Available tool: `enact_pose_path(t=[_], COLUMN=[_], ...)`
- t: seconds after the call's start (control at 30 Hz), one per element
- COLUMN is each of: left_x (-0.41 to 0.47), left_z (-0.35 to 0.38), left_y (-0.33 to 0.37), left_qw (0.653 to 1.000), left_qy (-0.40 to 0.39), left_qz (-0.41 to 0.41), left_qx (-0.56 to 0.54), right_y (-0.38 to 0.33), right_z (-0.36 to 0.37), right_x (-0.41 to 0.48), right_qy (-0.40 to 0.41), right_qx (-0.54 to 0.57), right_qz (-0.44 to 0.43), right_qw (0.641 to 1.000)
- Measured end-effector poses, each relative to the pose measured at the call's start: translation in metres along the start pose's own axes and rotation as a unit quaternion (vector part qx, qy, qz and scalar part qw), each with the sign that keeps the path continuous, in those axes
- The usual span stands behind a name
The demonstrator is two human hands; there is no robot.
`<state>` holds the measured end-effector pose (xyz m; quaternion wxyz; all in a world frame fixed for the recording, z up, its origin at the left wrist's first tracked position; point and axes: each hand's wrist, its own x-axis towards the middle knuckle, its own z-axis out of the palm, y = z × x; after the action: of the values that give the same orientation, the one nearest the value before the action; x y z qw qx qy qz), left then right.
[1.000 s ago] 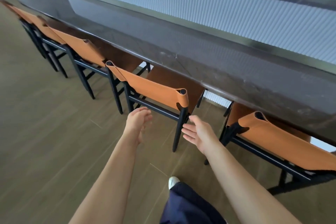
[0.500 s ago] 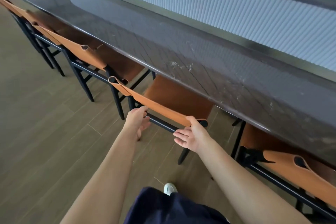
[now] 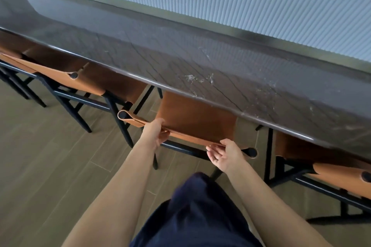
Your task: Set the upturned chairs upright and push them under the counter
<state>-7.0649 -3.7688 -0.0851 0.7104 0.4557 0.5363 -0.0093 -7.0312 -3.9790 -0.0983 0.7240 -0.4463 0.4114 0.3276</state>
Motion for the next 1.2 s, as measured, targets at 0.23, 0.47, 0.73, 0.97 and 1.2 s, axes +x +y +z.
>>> enact_pose_path(t=[0.23, 0.47, 0.73, 0.97, 1.2], left_x=[0.017, 0.030, 0.021, 0.012, 0.016], left_z=[-0.020, -0.014, -0.010, 0.012, 0.051], left_y=[0.016, 0.015, 0.009, -0.009, -0.016], left_qw=[0.996, 0.996, 0.997, 0.996, 0.992], left_qy=[-0.060, -0.034, -0.026, -0.059, -0.108], left_qz=[-0.070, -0.080, -0.072, -0.055, -0.049], left_qx=[-0.022, 0.001, 0.023, 0.022, 0.041], right_y=[0.007, 0.002, 0.004, -0.009, -0.031], right_z=[0.009, 0.008, -0.005, -0.037, -0.065], right_x=[0.004, 0.007, 0.005, 0.002, 0.009], right_qy=[0.055, 0.120, 0.160, 0.186, 0.218], right_qx=[-0.001, 0.068, 0.122, 0.125, 0.153], right_qz=[-0.025, -0.067, -0.130, -0.163, -0.161], right_qw=[0.998, 0.988, 0.971, 0.961, 0.950])
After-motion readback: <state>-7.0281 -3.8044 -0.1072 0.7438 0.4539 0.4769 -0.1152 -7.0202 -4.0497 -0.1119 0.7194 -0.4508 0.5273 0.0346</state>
